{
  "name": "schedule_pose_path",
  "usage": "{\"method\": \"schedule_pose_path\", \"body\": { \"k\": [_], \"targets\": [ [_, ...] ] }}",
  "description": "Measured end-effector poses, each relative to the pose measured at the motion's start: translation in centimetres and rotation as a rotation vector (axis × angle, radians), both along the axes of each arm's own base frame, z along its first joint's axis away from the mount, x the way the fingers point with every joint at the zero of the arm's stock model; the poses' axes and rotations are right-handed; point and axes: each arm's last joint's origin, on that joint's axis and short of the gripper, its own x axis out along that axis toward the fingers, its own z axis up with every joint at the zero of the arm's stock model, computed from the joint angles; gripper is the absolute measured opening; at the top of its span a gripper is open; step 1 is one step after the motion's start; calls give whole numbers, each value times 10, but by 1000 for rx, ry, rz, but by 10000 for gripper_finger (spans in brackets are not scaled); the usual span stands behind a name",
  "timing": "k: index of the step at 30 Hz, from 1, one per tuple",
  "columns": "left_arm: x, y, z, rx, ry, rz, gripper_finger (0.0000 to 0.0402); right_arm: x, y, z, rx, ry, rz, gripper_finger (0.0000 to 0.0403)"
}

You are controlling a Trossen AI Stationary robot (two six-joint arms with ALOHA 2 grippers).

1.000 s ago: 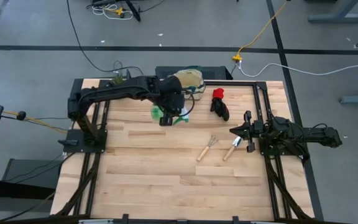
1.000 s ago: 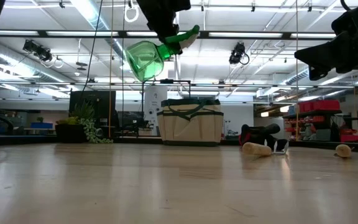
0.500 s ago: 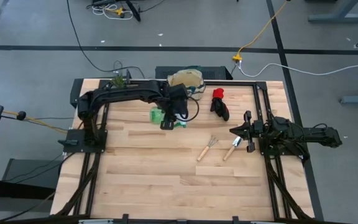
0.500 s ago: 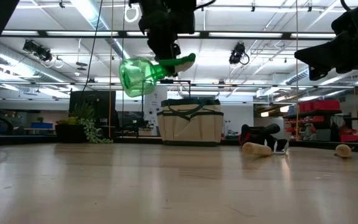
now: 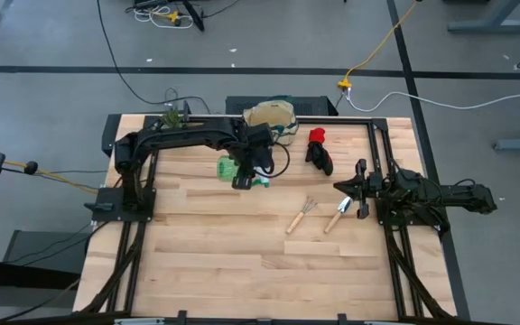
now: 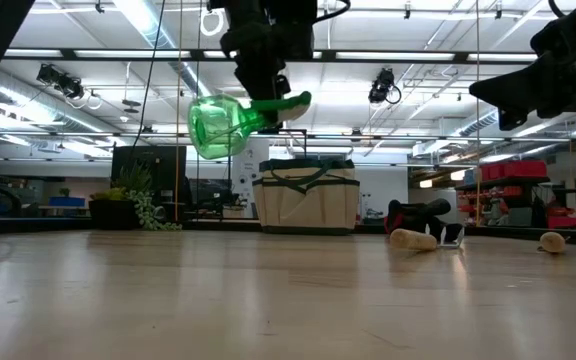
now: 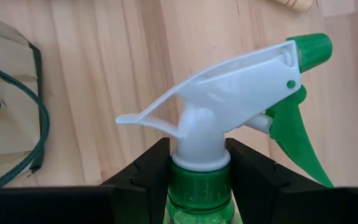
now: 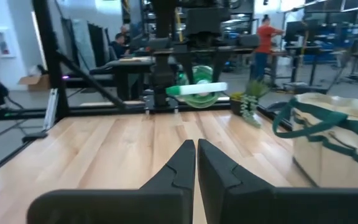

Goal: Pick & Place Garden tools in Gardening bag
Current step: Put the green spray bottle into the white gardening bag

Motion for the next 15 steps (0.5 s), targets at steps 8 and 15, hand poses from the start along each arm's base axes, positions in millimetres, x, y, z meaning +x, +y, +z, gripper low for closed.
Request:
{"method": "schedule_pose_path", "body": {
  "k": [8, 15],
  "targets": [
    [0, 0, 0, 3, 1, -9, 149, 0, 0, 0, 1, -1, -5, 23],
    [0, 0, 0, 3, 1, -8, 149, 0, 0, 1, 4, -10, -4, 23]
  ]
}}
